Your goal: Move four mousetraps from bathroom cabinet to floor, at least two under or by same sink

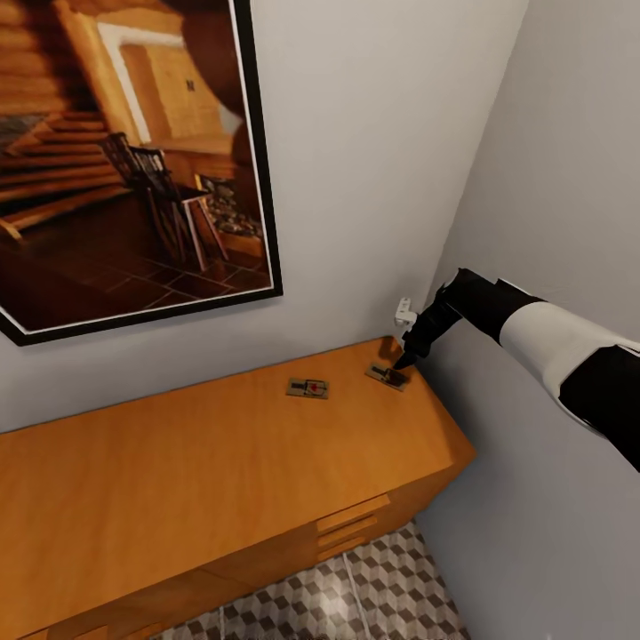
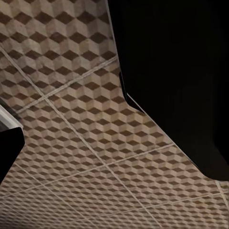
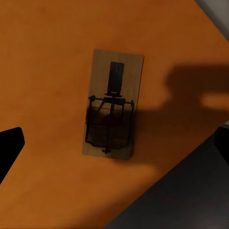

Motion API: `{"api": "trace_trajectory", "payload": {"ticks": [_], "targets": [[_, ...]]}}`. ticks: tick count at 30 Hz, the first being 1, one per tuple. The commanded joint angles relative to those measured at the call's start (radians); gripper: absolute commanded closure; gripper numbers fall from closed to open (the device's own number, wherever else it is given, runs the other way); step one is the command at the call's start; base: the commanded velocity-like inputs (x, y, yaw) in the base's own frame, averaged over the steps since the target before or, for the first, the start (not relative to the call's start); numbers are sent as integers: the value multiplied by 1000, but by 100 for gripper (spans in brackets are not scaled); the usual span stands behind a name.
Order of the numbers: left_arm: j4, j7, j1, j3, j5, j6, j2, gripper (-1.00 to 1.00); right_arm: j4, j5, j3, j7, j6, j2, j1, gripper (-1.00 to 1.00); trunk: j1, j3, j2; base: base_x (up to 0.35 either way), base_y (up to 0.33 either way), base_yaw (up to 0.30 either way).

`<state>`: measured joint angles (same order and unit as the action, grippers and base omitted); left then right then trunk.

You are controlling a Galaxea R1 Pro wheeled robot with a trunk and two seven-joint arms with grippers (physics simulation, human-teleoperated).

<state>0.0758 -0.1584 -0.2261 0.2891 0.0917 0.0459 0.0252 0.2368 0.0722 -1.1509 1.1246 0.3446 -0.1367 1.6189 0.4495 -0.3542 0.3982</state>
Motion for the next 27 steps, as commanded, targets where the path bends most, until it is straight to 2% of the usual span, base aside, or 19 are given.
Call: {"api": "trace_trajectory", "payload": {"ticks": [1,27], "targets": [[4,-1,-2,8,9,5,1,-100,3,8,-6,1,10,-1,1,-100,0,-3,2,0,0,0],[4,-1,0,8,9,5,1,-100,3,8,-6,1,10,-1,-1,-100,0,-32,2,0,0,0]]}}
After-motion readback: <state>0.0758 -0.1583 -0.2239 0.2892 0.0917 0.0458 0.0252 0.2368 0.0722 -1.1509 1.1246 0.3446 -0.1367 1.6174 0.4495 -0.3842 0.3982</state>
